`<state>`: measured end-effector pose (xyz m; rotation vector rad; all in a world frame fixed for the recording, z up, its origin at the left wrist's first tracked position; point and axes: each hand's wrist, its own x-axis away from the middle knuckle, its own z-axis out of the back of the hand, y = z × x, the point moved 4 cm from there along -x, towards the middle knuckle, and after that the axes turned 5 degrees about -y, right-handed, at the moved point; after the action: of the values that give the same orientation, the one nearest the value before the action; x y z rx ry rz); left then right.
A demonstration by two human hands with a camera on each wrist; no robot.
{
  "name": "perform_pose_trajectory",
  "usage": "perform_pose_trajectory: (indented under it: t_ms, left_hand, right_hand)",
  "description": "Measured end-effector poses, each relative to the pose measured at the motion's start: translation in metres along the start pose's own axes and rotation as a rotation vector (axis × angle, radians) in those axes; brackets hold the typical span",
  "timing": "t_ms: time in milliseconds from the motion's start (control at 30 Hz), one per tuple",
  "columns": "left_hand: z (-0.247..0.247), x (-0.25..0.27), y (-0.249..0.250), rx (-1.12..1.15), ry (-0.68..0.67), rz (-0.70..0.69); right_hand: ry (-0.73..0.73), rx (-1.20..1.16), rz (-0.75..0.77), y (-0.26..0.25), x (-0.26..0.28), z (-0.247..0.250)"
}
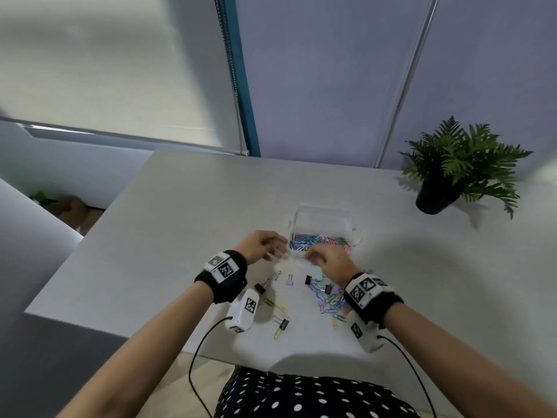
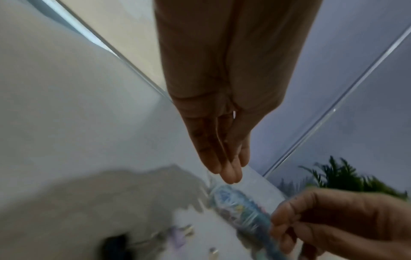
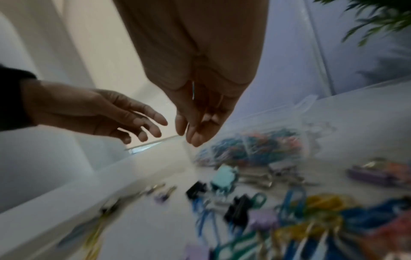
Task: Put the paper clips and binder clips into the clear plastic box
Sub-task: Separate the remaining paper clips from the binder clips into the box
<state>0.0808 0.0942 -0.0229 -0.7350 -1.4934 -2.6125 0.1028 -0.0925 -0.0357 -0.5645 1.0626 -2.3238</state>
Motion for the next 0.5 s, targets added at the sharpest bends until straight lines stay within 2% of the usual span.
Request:
perform_pose_trajectory:
  t_ms: [100,233,333,433,500]
  left_hand:
    - [-0.009,0.026,-0.025,-0.191,0.011,0.052]
    - [-0.033,0.057,-0.046,-0.452,0.032,0.088]
    - [-0.051,0.068,-0.05,-0.598,0.093,0.061]
    - [-0.061,0.074,-0.053,-0.681,0.208,0.2]
    - [-0.067,0.077,-0.057,-0.68,0.243,0.287]
  right_hand:
    - [-0.212,0.184,0.057,-0.011,0.009,-0.037]
    - [-0.387,0.377,0.074,-0.018,0.018,-0.076]
    - [-0.373,0.428,0.025,-0.021,0.018,-0.089]
    - [-0.326,0.477,-0.022,-0.024,0.017,-0.093]
    - [-0.325,0.502,0.002,-0.023,0.019,-0.095]
